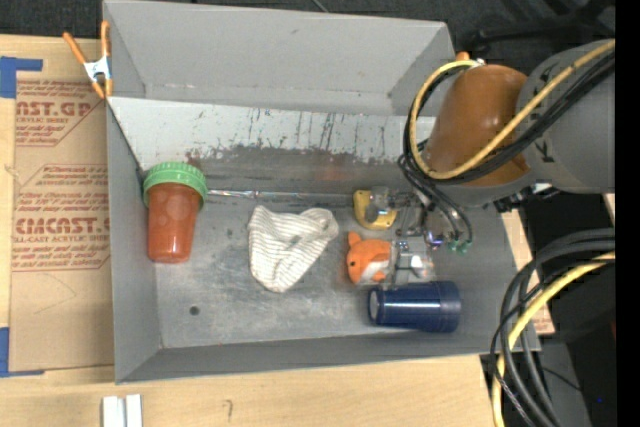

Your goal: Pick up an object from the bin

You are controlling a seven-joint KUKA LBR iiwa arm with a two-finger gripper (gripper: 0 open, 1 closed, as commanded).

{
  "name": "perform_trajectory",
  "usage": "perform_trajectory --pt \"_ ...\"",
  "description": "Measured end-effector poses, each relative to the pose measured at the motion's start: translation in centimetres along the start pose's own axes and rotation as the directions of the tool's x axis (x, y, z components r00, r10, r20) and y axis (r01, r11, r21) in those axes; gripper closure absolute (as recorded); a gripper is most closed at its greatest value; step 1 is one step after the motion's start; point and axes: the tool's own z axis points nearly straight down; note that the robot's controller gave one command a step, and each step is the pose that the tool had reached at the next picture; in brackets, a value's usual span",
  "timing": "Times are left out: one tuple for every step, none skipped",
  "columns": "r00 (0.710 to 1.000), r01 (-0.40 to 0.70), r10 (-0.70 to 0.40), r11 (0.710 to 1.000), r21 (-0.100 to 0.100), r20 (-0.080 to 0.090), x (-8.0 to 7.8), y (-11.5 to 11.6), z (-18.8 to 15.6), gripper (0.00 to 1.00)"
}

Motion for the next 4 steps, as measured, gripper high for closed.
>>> perform_trajectory --pt "1.000 0.001 -0.001 1.000 0.001 0.007 -0.2 0.0 -0.5 0.00" --pt "0.992 0.126 -0.126 0.992 0.001 0.011 -0.1 0.8 5.6 1.00" --pt "0.992 0.126 -0.126 0.992 0.001 0.011 -0.1 0.8 5.6 1.00" --pt "0.988 0.158 -0.158 0.988 0.000 0.001 -0.1 1.7 0.4 1.00"
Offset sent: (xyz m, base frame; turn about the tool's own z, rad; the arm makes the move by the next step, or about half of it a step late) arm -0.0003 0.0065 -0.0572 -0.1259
